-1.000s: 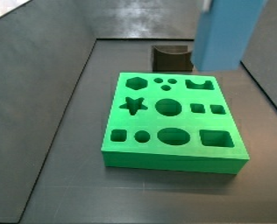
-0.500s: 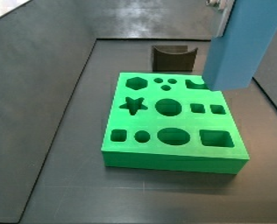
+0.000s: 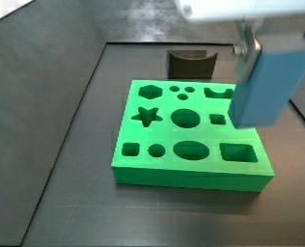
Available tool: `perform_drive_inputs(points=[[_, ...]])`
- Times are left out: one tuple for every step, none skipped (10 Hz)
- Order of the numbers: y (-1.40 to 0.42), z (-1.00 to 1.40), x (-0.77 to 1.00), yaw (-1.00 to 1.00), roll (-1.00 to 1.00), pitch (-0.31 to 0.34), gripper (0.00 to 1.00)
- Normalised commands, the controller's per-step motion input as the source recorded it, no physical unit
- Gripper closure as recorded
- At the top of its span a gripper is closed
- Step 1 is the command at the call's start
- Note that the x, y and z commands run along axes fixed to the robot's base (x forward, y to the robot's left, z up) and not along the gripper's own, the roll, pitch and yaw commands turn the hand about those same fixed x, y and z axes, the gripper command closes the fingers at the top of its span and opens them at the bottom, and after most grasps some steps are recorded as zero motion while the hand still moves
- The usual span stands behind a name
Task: Pick up the rectangle object. Move up. Move to above the board. Insert the rectangle object.
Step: Insert the rectangle object.
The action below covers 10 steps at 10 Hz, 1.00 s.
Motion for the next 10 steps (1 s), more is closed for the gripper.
perform_drive_inputs(points=[[-0.11, -0.38, 0.28, -0.22, 0.20, 0.000, 1.00], [0.00, -0.19, 0.11, -0.07, 0.14, 0.000, 1.00], [0.00, -0.02, 0.03, 0.00, 0.05, 0.010, 1.00], [0.00, -0.07, 0.08, -0.03, 0.00, 0.039, 1.00], [0.00, -0.22, 0.12, -0.03, 0.05, 0.071, 1.00], [0.00, 0.00, 0.07, -0.03, 0.00, 0.131, 1.00], [0.00, 0.00, 0.18, -0.09, 0.00, 0.116, 1.00], [0.00, -0.13, 0.11, -0.13, 0.04, 0.114, 1.00], [-0.09, -0.30, 0.18, -0.20, 0.09, 0.124, 1.00], [-0.15, -0.49, 0.22, -0.21, 0.13, 0.106, 1.00]])
